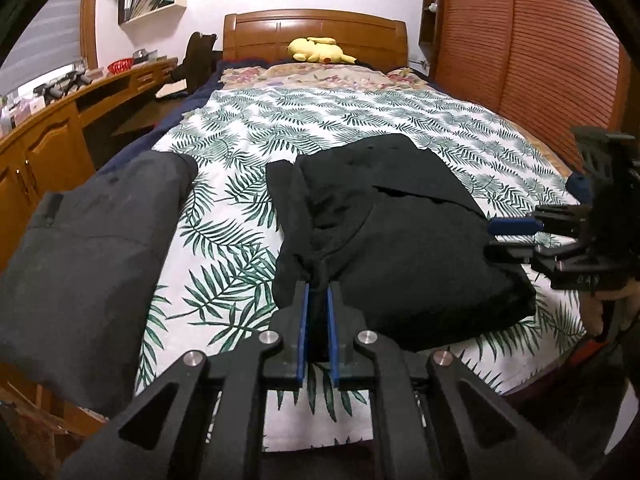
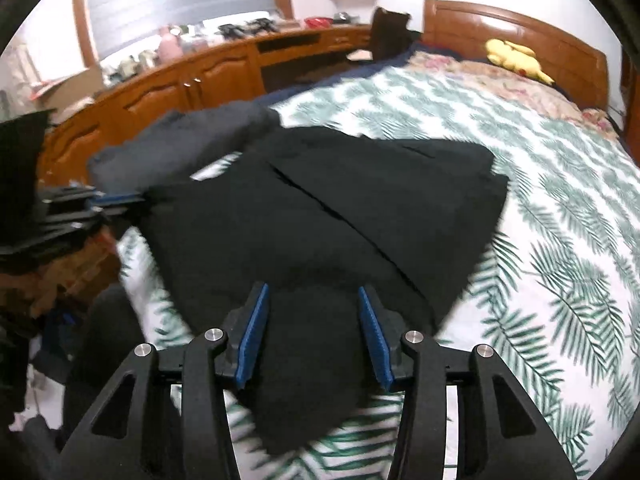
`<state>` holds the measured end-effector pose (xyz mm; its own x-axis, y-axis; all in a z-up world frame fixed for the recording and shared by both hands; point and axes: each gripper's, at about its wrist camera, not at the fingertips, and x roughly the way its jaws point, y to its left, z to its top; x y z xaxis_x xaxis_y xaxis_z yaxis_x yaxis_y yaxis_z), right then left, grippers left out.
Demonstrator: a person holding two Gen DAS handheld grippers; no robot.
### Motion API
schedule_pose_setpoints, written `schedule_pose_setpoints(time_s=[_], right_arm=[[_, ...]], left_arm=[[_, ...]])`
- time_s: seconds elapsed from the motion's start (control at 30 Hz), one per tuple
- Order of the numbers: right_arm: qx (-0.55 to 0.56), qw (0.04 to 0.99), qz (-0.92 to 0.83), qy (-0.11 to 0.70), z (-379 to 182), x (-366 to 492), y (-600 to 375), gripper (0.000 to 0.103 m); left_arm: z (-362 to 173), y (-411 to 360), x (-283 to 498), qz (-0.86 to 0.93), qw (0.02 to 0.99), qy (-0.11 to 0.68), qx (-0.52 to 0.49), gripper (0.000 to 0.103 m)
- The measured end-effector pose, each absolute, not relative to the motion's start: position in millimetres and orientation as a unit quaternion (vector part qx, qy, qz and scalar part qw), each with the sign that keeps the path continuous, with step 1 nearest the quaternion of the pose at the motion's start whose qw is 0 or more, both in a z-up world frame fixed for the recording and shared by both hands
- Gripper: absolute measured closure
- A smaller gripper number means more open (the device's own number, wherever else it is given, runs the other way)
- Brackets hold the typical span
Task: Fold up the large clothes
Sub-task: 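Grasp the opposite coat side with the left tool and fold it inward, then close the right tool on the folded black coat bundle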
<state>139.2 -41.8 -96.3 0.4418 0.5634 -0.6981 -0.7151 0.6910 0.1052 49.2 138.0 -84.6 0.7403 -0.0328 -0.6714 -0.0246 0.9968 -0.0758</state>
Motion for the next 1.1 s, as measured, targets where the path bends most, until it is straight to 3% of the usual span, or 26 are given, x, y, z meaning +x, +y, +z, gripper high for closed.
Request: schedule_pose_setpoints(time_s=[0.2, 0.5, 0.77, 1.1], right_arm=[[-0.134, 0.832, 0.382, 0.379, -112.5, 138.1, -26.9, 0.057], [-0.127, 0.858, 0.340, 0.364, -94.3, 168.9, -50.7, 0.056], [-0.118, 0.876, 0.284, 0.372, -96.4, 233.4, -72.8, 0.033], [-0.091, 0.884, 0.249, 0.385, -104.2, 290.4, -83.8, 0.024]], left_arm=[[-76.8, 140.9, 35.0, -0.004, 0.933, 0.358, -0.040, 0.092], [-83.8, 148.9, 14.0, -0.006, 0.931, 0.363, -0.049, 0.081], [-104.1, 146.0, 33.9, -0.013, 0.923, 0.382, -0.048, 0.079], [-121.1, 143.6, 52.3, -0.020, 0.915, 0.400, -0.046, 0.078]])
